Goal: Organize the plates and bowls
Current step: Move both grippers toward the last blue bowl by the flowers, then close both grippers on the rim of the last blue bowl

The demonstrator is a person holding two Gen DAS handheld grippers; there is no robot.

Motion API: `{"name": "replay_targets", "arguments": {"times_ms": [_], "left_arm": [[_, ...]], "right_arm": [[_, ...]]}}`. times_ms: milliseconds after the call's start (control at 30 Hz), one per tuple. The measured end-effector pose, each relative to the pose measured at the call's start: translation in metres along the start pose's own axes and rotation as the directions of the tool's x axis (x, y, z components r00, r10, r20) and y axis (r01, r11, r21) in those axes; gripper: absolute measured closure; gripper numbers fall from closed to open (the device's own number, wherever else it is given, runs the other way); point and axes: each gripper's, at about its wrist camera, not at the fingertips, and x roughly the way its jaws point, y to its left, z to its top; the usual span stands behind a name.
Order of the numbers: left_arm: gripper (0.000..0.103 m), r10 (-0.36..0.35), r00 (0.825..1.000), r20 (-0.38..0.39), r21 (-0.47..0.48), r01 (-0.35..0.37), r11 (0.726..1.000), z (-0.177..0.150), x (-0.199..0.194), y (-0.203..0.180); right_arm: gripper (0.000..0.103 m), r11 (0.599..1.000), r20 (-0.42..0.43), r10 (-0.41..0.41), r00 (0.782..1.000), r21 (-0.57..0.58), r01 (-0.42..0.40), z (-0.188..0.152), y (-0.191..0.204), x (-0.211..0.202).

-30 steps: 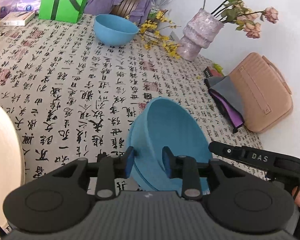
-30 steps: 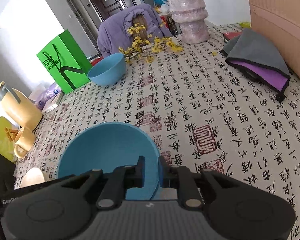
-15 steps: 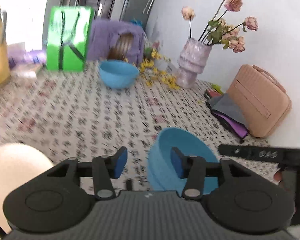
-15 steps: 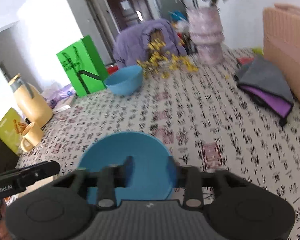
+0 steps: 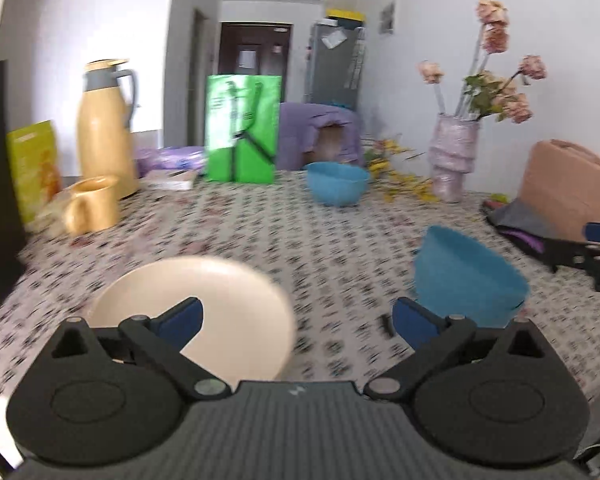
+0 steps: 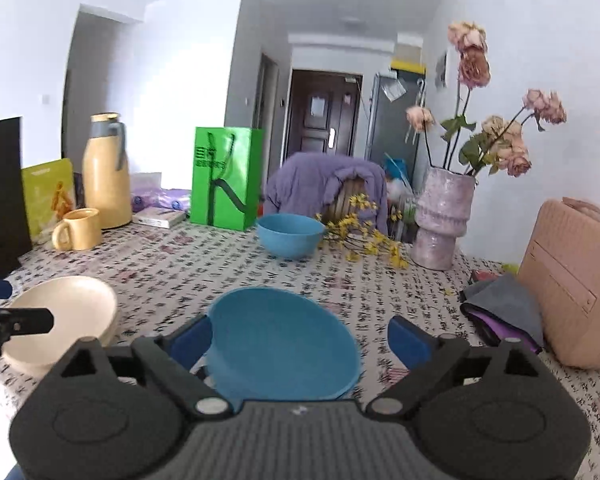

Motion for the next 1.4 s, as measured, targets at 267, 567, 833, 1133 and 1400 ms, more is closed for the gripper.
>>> {"name": "replay_targets", "arguments": {"times_ms": [267,567,833,1133,1400], "left_arm": [[0.0,0.059,0.998,-0.01,-0.052,-0.06,0.997,0.002,0.004,0.024],[0.0,0.043,0.999,-0.009,-0.04,-0.044,0.998,0.042,0.038,0.023],[0.0,-0.051,0.997,-0.061,-0.011,0.051,0.999,0.14,0.131,0.031],[0.002,-0.212,0.943,-0.255,-0.156,0.176,0.972,0.243,0.31,0.037],[0.025,-0.26,0.89,-0.375,-0.225,0.185,0.957,0.26,0.455,0.018]], "right_arm": [[0.008,0.994,-0.034,0.086,0.996,0.066,-0.084,-0.011,0.02,-0.004],[0.008,0.986,-0.045,0.128,0.991,0.118,-0.122,0.016,-0.003,0.028],[0.008,0.958,-0.138,0.217,0.966,0.223,-0.183,0.102,-0.066,0.123],[0.011,0.892,-0.326,0.269,0.906,0.439,-0.107,0.18,-0.133,0.296],[0.029,0.899,-0.483,0.222,0.847,0.438,0.014,0.184,-0.137,0.453]]}}
